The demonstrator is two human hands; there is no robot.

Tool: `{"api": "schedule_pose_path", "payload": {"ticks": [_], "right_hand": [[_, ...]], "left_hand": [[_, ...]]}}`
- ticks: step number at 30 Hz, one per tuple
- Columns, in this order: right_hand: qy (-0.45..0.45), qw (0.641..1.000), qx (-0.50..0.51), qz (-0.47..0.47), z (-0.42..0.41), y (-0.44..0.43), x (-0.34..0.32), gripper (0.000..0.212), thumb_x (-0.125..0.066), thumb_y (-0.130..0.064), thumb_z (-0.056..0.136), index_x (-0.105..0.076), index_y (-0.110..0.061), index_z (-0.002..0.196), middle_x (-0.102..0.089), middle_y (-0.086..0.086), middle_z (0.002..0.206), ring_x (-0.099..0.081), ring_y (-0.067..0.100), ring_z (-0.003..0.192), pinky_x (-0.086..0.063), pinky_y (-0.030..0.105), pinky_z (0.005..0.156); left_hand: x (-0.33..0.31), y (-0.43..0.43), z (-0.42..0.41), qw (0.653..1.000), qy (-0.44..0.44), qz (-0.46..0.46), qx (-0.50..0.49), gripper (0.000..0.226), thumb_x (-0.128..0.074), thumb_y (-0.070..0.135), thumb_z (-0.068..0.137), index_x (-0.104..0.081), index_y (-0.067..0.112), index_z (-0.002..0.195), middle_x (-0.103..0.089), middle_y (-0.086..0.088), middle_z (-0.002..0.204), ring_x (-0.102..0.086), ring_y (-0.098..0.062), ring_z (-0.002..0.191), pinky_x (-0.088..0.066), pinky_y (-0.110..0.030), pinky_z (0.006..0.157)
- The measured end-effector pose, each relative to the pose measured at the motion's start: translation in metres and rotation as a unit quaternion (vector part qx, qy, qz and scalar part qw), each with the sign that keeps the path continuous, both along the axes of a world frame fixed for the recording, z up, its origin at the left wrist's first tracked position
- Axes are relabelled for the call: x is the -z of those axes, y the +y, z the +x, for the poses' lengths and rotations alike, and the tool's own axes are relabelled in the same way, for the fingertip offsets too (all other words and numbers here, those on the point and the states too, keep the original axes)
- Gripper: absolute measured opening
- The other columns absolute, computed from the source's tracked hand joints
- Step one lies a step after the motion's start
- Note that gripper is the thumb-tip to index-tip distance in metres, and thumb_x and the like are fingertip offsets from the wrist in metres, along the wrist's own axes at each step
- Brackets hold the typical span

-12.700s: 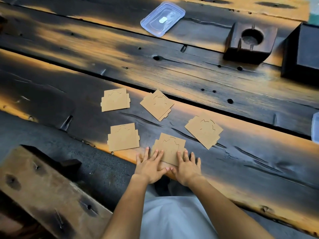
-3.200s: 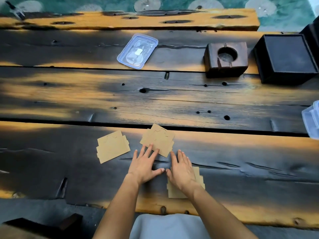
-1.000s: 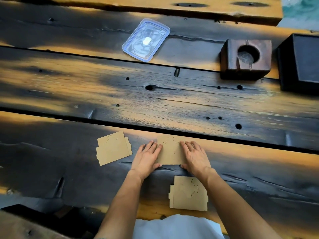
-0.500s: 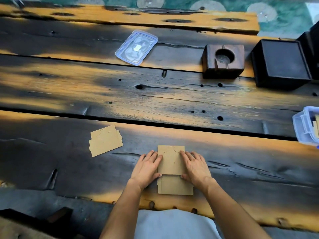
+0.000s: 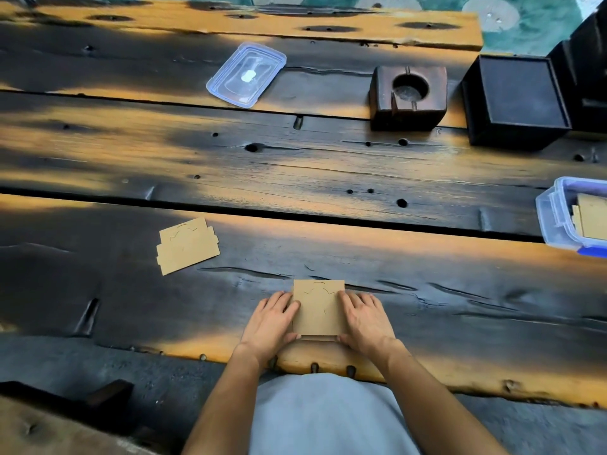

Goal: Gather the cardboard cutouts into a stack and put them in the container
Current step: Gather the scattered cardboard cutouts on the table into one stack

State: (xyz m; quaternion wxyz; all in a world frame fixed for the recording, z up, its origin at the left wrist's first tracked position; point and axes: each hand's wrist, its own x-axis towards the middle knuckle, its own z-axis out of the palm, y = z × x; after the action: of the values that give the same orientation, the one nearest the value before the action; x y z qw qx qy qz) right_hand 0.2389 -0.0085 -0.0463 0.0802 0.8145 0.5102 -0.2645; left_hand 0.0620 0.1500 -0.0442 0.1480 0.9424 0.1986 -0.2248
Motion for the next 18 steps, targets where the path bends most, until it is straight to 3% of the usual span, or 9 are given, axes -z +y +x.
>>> {"api": "schedule_pose_path", "payload": {"ticks": [5, 8, 14, 18], "right_hand": [[0.003, 1.000, -0.007, -0.006, -0.011, -0.003, 0.003, 0.085, -0.074, -0.052, 0.084, -0.031, -0.016, 0.149, -0.045, 0.007, 0.149, -0.043, 0.030, 0.136, -0.026, 0.044, 0.120], [0.007, 1.000, -0.004, -0.012, -0.015, -0.002, 0.003, 0.082, -0.073, -0.047, 0.087, -0.031, -0.015, 0.149, -0.044, 0.008, 0.149, -0.043, 0.030, 0.135, -0.030, 0.042, 0.117], [0.029, 0.999, 0.021, -0.019, -0.019, -0.001, 0.000, 0.068, -0.066, -0.014, 0.089, -0.030, -0.012, 0.148, -0.034, 0.013, 0.153, -0.045, 0.032, 0.129, -0.041, 0.040, 0.106], [0.034, 0.999, 0.024, -0.017, -0.021, -0.003, 0.000, 0.070, -0.064, -0.009, 0.090, -0.029, -0.011, 0.149, -0.035, 0.011, 0.151, -0.045, 0.032, 0.127, -0.043, 0.040, 0.102]], "left_hand": [[0.005, -0.009, -0.008, 1.000, 0.017, 0.005, -0.016, 0.067, -0.063, 0.050, 0.099, -0.039, 0.017, 0.152, -0.027, -0.008, 0.172, -0.022, -0.027, 0.159, -0.025, -0.042, 0.125], [0.009, -0.012, -0.010, 0.999, 0.029, -0.004, -0.034, 0.065, -0.064, 0.047, 0.099, -0.039, 0.017, 0.151, -0.025, -0.009, 0.172, -0.031, -0.029, 0.154, -0.032, -0.042, 0.120], [0.013, -0.015, -0.008, 0.997, 0.046, -0.013, -0.055, 0.071, -0.071, 0.043, 0.096, -0.036, 0.016, 0.152, -0.022, -0.009, 0.173, -0.038, -0.032, 0.147, -0.038, -0.044, 0.116], [0.014, -0.018, -0.006, 0.997, 0.057, -0.010, -0.056, 0.075, -0.074, 0.033, 0.094, -0.032, 0.015, 0.154, -0.019, -0.009, 0.173, -0.035, -0.033, 0.148, -0.038, -0.045, 0.117]]}}
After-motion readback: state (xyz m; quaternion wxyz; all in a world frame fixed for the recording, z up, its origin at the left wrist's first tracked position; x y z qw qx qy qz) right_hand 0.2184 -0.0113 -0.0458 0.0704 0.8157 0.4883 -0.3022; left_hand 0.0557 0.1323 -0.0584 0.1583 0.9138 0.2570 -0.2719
